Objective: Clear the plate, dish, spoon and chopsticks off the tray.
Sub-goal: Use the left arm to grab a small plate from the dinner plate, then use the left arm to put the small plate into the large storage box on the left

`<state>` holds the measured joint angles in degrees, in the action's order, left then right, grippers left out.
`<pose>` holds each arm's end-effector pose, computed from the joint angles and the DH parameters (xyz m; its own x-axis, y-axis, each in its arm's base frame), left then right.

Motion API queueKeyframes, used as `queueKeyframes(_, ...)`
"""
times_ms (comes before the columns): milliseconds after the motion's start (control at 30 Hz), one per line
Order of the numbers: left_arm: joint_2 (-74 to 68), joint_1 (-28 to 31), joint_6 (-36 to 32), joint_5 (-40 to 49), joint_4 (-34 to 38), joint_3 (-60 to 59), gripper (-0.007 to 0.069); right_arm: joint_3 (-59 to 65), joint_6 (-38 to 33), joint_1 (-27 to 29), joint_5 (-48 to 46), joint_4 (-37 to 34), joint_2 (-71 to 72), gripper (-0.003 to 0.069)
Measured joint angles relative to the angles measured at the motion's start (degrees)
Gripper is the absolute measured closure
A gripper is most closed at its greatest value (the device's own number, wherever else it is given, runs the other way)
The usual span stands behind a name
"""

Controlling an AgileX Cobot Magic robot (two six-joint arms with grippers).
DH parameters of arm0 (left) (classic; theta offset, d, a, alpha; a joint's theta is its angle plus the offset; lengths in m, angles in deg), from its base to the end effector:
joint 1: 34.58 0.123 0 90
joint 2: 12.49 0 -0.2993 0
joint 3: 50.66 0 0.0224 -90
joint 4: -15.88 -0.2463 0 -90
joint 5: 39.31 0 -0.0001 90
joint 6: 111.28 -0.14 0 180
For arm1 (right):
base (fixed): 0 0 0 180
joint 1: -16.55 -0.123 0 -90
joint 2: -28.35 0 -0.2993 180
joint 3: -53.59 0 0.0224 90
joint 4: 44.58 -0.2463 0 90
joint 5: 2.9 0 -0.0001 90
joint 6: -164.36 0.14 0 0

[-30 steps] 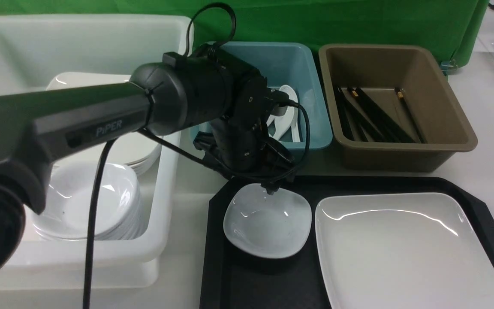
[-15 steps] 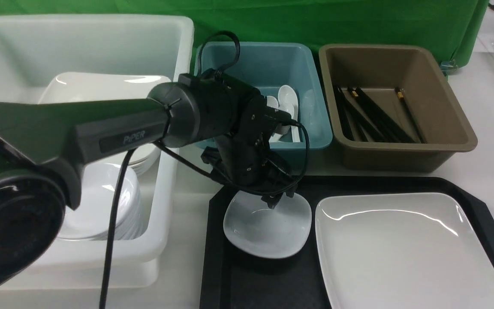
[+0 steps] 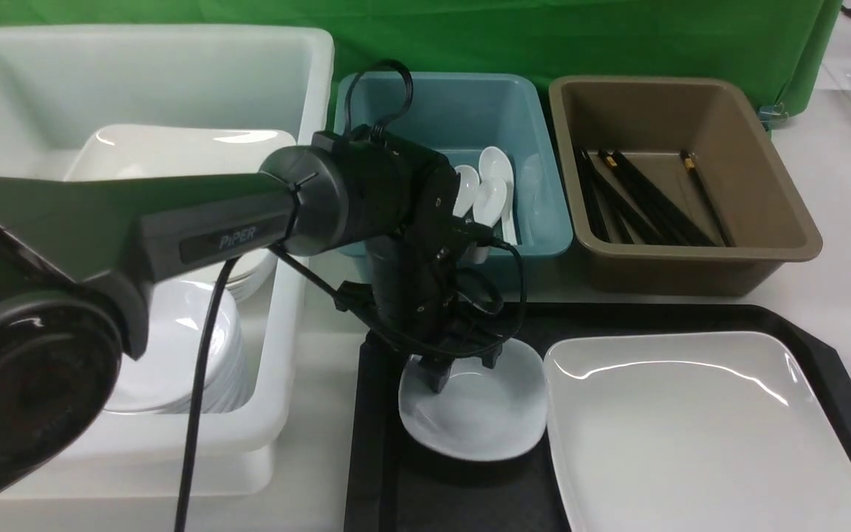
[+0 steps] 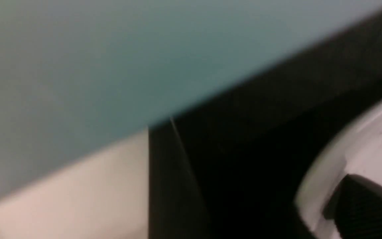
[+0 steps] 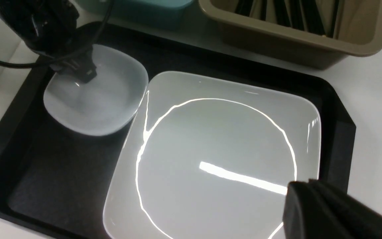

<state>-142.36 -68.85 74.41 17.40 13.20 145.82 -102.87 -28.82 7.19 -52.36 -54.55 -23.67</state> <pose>0.3757 -0.2493 0.1377 -0.8528 0.4921 -0.1748 0.4957 0.8681 0.0257 0.1578 0.0447 0.3632 -0.5252 -0.2031 -0.8264 -0.3313 0.9433 -0.0213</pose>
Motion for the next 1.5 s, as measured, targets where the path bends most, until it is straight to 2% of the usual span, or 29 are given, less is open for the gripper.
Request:
queueKeyframes(233, 1.8, 0.0, -0.3, 3.6, -1.8, 0.3, 0.046, 0.0, 0.0, 0.0, -0.4, 0.0, 0.0, 0.0624)
queueKeyframes(333, 3.8, 0.0, -0.6, 4.9, -2.6, 0.3, 0.0512, 0.0, -0.1, 0.0, -0.6, 0.0, 0.0, 0.0624)
queueKeyframes(400, 7.3, 0.0, -0.9, 5.5, -3.1, 0.2, 0.058, 0.0, -0.1, 0.0, -0.6, 0.0, 0.0, 0.0624)
queueKeyframes(633, 17.3, 0.2, -4.0, 4.9, 1.2, -0.1, 0.0603, 0.0, 0.0, 0.0, -0.7, 0.0, 0.0, 0.0624)
queueKeyframes(833, 25.8, 1.9, -3.8, 2.0, 0.8, -0.1, 0.0603, 0.0, 0.0, 0.0, -0.7, 0.0, 0.0, 0.0624)
queueKeyframes(933, 32.1, 10.2, -1.2, 1.7, 0.7, -0.1, 0.0603, 0.0, 0.0, 0.0, -0.7, 0.0, 0.0, 0.0624)
queueKeyframes(967, 33.5, 14.6, -0.4, 1.6, 1.2, -0.1, 0.0603, 0.0, 0.0, 0.0, -0.7, 0.0, 0.0, 0.0624)
queueKeyframes(1067, 37.1, 29.2, -1.3, 2.4, 8.1, -0.6, 0.0603, 0.0, 0.0, 0.0, -0.7, 0.0, 0.0, 0.0624)
queueKeyframes(1167, 38.7, 38.2, -4.5, 3.0, 14.4, -3.6, 0.0603, 0.0, 0.0, 0.0, -0.6, 0.0, 0.0, 0.0619)
queueKeyframes(1300, 39.4, 43.7, -9.0, 3.4, 17.9, -10.5, 0.0604, 0.0, 0.0, 0.0, -0.5, 0.0, 0.0, 0.0615)
queueKeyframes(1367, 39.4, 44.4, -10.4, 3.4, 18.2, -12.9, 0.0604, 0.0, 0.0, 0.0, -0.4, 0.0, 0.0, 0.0614)
queueKeyframes(1500, 39.1, 44.9, -19.9, 2.3, 19.2, -22.3, 0.0604, 0.0, 0.0, 0.0, -0.3, 0.0, 0.0, 0.0607)
